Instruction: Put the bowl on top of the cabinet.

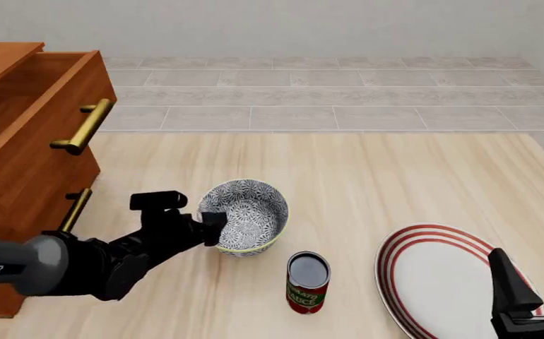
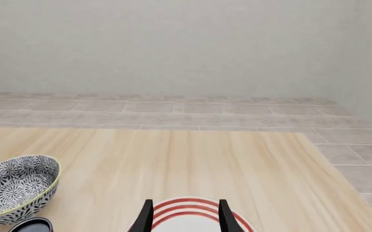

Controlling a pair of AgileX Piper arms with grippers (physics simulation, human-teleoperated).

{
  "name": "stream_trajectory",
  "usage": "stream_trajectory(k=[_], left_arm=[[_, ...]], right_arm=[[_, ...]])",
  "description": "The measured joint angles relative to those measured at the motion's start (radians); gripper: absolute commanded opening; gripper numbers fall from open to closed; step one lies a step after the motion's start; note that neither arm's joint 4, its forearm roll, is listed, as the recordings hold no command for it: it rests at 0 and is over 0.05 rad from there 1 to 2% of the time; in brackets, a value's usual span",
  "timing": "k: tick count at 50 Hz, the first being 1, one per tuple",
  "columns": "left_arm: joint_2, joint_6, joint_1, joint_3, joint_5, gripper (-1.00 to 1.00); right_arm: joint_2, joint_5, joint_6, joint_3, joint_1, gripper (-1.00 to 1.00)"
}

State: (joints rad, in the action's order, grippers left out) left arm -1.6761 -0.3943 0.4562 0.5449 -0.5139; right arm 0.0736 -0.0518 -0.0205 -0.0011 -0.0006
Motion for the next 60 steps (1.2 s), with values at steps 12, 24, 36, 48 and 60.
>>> stream_trajectory(k=[12,24,36,48,60], left_arm=[[-0.03,-0.015,0.005,0.006,-0.016,1.0],[-0.058,-0.029,0.012,0.017,-0.027,1.0],[-0.081,-0.041,0.015,0.022,-0.038,1.0],[-0.089,-0.055,0.02,0.022,-0.05,1.0],[-0.082,-0.062,0.026,0.023,-0.047,-1.0]], right_arm=[[-0.004,0.005,0.001,0.0,-0.001,1.0],[-0.008,0.009,0.003,0.0,-0.001,1.0],[-0.008,0.01,0.003,0.0,-0.001,1.0],[-0.008,0.01,0.004,0.0,-0.001,1.0],[-0.009,0.01,0.004,0.0,-0.001,1.0]])
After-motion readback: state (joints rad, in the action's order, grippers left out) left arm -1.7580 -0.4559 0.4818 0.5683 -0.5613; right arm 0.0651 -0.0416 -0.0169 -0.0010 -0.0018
